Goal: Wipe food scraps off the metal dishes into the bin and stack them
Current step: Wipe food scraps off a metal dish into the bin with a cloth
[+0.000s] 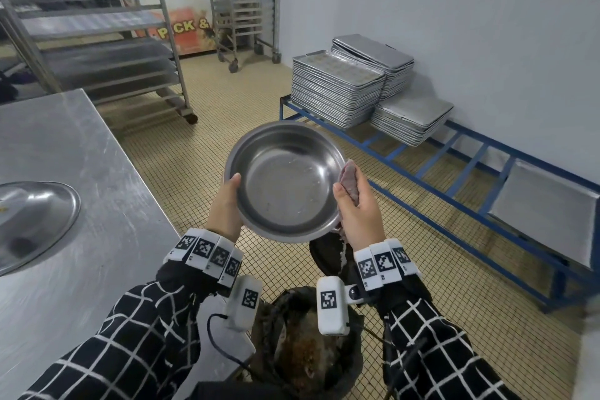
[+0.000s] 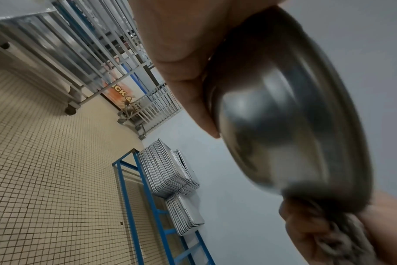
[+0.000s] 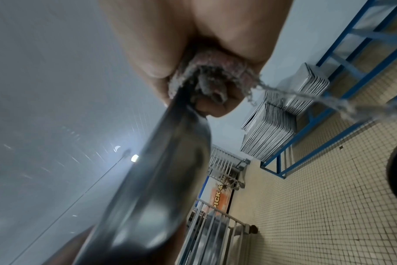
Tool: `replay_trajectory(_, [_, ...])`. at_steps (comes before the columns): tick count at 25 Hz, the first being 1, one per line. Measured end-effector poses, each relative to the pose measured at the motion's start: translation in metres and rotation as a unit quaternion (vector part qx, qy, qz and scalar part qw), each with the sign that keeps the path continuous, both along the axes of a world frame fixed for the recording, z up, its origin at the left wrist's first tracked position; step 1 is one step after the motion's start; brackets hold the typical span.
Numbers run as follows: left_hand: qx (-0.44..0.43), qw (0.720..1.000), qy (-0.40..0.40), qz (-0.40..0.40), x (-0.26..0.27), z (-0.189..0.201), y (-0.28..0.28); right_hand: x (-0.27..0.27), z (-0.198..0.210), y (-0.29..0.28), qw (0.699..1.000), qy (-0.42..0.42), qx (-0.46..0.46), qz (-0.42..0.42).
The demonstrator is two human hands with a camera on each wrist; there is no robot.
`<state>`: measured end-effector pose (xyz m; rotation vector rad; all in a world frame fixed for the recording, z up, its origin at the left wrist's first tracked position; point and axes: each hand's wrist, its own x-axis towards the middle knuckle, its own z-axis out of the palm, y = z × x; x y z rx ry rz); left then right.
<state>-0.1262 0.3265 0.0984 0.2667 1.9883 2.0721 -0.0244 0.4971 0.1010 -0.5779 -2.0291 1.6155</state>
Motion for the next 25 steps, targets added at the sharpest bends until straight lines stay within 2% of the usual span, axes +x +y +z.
replay_trajectory(3, [-0.028, 0.998, -0.002, 0.048, 0.000, 0.005, 0.008, -0.012, 0.002, -0.008, 0.999, -0.003, 0.001, -0.035])
replay_trajectory(5, [-0.027, 0.999, 0.025, 0.015, -0.002, 0.011, 0.013, -0.020, 0.009, -0.007, 0.998, 0.001, -0.003, -0.062])
replay_trajectory(8, [0.043, 0.996, 0.037, -0.063, -0.008, 0.018, 0.016, -0.026, 0.022, 0.006, 0.996, -0.002, 0.002, -0.087])
replay_trajectory(11, [0.084, 0.992, -0.012, -0.098, -0.021, 0.025, 0.009, -0.026, 0.030, 0.028, 0.998, 0.000, 0.030, -0.056])
replay_trajectory(15, [-0.005, 0.985, -0.072, -0.156, -0.029, 0.022, -0.005, -0.022, 0.032, 0.035, 0.997, -0.043, 0.056, 0.027])
replay_trajectory(19, [-0.012, 0.997, -0.047, -0.056, -0.023, 0.016, 0.001, -0.019, 0.017, 0.023, 0.998, -0.050, 0.036, 0.013])
replay_trajectory(25, [0.041, 0.998, -0.052, 0.017, -0.008, 0.003, 0.011, -0.015, -0.001, -0.002, 0.995, -0.009, -0.027, -0.091])
